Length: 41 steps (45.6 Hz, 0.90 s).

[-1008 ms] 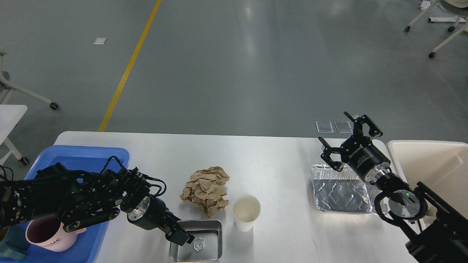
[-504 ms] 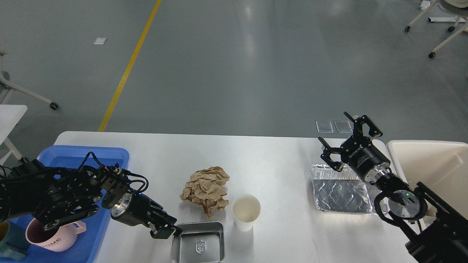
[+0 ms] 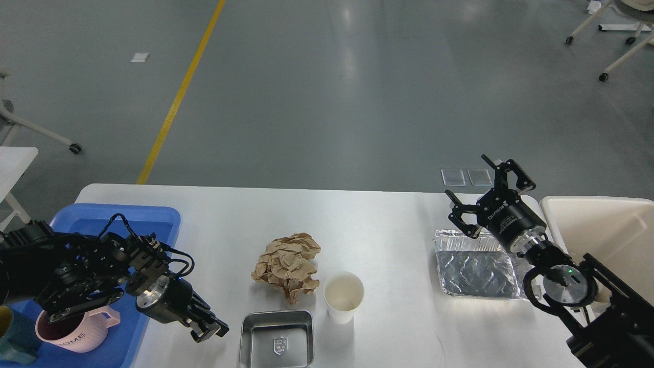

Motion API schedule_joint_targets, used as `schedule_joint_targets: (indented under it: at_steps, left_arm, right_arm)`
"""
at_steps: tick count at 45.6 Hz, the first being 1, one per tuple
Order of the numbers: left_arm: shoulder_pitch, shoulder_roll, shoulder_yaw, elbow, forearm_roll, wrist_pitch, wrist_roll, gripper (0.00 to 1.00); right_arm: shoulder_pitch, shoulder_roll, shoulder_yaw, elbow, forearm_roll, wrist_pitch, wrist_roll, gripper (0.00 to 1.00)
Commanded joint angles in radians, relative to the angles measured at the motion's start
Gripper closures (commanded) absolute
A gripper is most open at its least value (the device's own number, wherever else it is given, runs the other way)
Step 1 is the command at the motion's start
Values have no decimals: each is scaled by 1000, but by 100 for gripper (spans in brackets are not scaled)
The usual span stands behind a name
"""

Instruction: Tidy desktop

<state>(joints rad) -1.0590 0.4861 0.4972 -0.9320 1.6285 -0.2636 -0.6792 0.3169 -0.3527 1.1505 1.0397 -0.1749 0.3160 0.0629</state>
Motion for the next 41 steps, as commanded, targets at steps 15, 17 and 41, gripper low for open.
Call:
schedule_joint_targets:
  at_steps: [15, 17, 41]
  left_arm:
    - [-33, 12, -68, -13, -74, -45, 43, 54]
    - [-27, 16, -92, -13, -116, -45, 70, 37]
    - [24, 339, -422, -168, -633, -43, 326, 3]
  right_arm:
    - [7, 3, -3, 0, -2, -2, 0, 0]
    - [7, 1, -3, 0, -2, -2, 0, 0]
    - [-1, 4, -15, -1, -29, -2, 0, 0]
